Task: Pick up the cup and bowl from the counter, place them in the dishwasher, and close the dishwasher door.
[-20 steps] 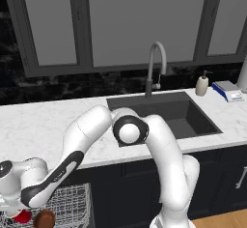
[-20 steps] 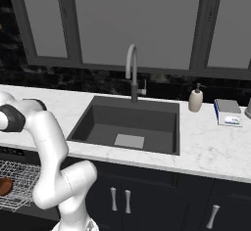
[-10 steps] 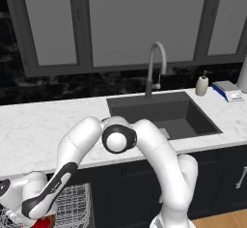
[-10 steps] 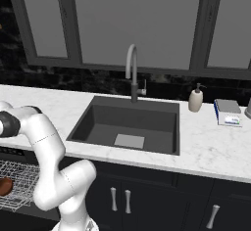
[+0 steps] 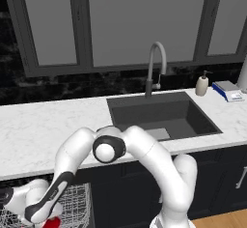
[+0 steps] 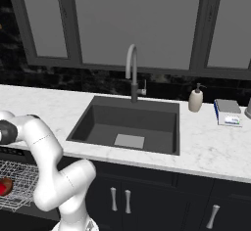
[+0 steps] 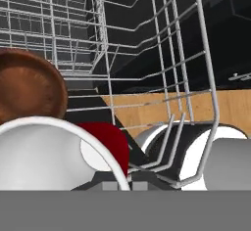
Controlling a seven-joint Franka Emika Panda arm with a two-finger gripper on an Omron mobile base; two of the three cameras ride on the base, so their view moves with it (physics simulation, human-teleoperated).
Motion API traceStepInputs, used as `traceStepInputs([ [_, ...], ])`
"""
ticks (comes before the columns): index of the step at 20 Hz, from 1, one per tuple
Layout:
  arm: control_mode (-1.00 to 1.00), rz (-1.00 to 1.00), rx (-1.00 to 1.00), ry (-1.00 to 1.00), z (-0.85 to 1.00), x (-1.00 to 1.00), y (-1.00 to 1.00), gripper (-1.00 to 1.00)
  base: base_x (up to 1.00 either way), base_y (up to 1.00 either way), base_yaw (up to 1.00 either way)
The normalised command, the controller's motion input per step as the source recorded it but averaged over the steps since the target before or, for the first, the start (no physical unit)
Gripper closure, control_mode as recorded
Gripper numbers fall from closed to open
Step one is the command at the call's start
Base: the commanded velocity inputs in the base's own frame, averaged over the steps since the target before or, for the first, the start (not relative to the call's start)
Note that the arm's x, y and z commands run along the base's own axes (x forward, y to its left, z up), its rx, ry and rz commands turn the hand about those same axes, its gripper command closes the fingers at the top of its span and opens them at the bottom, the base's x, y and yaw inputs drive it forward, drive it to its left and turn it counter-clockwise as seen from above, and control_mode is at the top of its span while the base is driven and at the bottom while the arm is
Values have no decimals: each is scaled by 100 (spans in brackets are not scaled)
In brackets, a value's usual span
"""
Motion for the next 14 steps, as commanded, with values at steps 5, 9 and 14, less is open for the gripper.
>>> traceStepInputs([
  [5, -100, 0, -5, -7, -45, 25, -7, 100, 0, 0, 0],
  [9, -100, 0, 0, -13, -25, 27, -33, 100, 0, 0, 0],
  [14, -100, 0, 0, -4, -40, 10, -66, 100, 0, 0, 0],
])
